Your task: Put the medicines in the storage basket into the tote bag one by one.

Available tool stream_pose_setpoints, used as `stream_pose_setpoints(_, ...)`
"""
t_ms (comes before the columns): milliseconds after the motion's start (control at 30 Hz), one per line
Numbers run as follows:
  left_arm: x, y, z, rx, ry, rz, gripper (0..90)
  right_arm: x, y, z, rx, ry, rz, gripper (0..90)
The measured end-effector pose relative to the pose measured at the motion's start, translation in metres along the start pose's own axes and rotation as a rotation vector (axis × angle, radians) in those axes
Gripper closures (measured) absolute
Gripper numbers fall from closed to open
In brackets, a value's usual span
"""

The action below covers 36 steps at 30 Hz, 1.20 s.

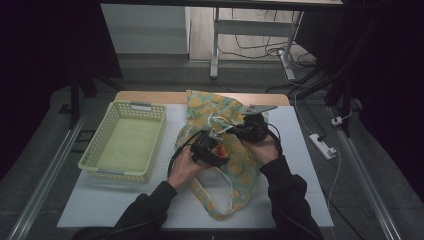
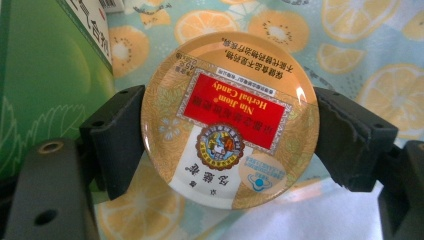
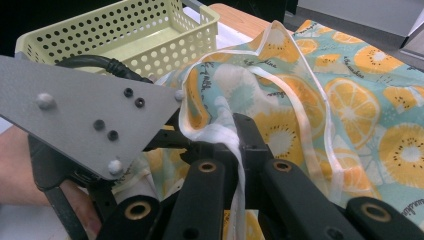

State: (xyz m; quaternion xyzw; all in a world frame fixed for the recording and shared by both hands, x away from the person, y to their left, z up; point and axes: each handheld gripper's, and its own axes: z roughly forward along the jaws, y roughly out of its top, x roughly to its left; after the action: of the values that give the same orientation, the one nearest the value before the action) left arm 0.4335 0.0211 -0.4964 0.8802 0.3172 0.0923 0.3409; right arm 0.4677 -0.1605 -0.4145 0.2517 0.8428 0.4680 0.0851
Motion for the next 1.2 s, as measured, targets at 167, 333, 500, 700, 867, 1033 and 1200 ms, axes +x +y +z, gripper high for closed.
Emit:
stream_pose_setpoints(167, 0.0, 0.001, 0.003, -0.016, 0.022, 0.001, 19.7, 0.0, 0.0, 0.0, -0.001, 0.0, 0.002, 89.1)
stream_pose_setpoints(333, 0.001, 0.002, 0.003, -0.031, 0.007, -0.013, 13.2, 0.0, 0.0, 0.0, 0.0, 0.0, 0.002, 89.1)
stream_pose_setpoints(500, 0.0, 0.004, -0.004, -0.034, -0.003, -0.007, 10.9, -0.001, 0.0, -0.001, -0.002, -0.001, 0.001, 89.1)
stream_pose_setpoints(700, -0.003, 0.004, -0.014, -0.034, -0.051, -0.01, 6.9, -0.001, 0.0, -0.002, -0.003, -0.002, 0.002, 89.0)
stream_pose_setpoints(867, -0.004, 0.0, -0.025, -0.042, -0.101, 0.007, 3.2, -0.001, 0.001, -0.003, -0.005, -0.001, 0.003, 88.9)
stream_pose_setpoints(1033, -0.001, -0.006, -0.035, -0.052, -0.134, 0.004, 1.6, -0.001, 0.001, -0.003, -0.005, -0.001, 0.002, 88.6)
stream_pose_setpoints(1200, 0.005, -0.014, -0.042, -0.066, -0.185, -0.02, 2.6, 0.0, 0.001, -0.003, -0.004, -0.002, 0.003, 88.9)
